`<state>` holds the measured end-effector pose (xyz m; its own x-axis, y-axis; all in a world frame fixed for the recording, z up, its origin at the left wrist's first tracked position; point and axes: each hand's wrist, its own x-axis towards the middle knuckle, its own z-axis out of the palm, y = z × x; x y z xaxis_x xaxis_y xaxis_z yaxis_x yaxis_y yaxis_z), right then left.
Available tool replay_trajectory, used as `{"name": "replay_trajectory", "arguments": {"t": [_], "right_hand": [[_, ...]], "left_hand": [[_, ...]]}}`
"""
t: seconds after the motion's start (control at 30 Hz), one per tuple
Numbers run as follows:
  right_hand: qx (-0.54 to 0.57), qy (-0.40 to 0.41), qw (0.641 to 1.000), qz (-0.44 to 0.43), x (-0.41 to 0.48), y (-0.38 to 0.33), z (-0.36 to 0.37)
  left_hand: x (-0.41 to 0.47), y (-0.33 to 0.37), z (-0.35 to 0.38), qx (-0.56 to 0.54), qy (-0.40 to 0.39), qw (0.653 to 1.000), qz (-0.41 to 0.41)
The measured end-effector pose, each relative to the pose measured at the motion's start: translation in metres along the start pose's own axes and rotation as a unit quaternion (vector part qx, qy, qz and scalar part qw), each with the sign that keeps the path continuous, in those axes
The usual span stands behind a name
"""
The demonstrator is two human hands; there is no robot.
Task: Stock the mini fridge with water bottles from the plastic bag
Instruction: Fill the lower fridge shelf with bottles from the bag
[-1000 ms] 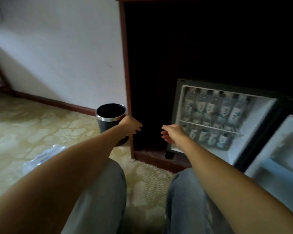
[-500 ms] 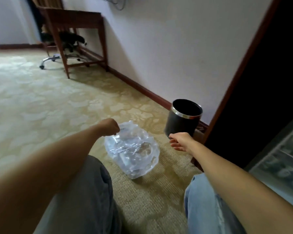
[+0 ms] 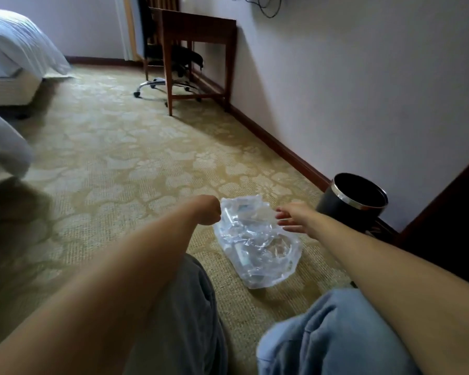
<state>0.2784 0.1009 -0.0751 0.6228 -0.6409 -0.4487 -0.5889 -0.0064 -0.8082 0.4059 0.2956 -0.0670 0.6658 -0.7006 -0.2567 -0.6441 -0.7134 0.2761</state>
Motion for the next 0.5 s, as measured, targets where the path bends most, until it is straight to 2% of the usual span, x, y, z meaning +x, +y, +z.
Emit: {"name": "replay_trajectory", "arguments": {"t": [0.17, 0.33, 0.4, 0.5], "right_hand": [[-0.012, 0.023, 0.999, 0.044, 0.015, 0.029, -0.001], [-0.043, 0.017, 0.998, 0.048, 0.04, 0.078, 0.011], [-0.05, 0.003, 0.997, 0.055, 0.049, 0.098, 0.013], [-0.084, 0.024, 0.995, 0.051, 0.07, 0.112, 0.01]], "left_hand": [[0.023, 0.025, 0.021, 0.018, -0.047, 0.998, 0.043], [0.054, 0.037, 0.032, -0.046, -0.06, 0.995, 0.058], [0.065, 0.039, 0.042, -0.026, -0.081, 0.994, 0.068], [0.085, 0.035, 0.054, -0.016, -0.104, 0.992, 0.076]]}}
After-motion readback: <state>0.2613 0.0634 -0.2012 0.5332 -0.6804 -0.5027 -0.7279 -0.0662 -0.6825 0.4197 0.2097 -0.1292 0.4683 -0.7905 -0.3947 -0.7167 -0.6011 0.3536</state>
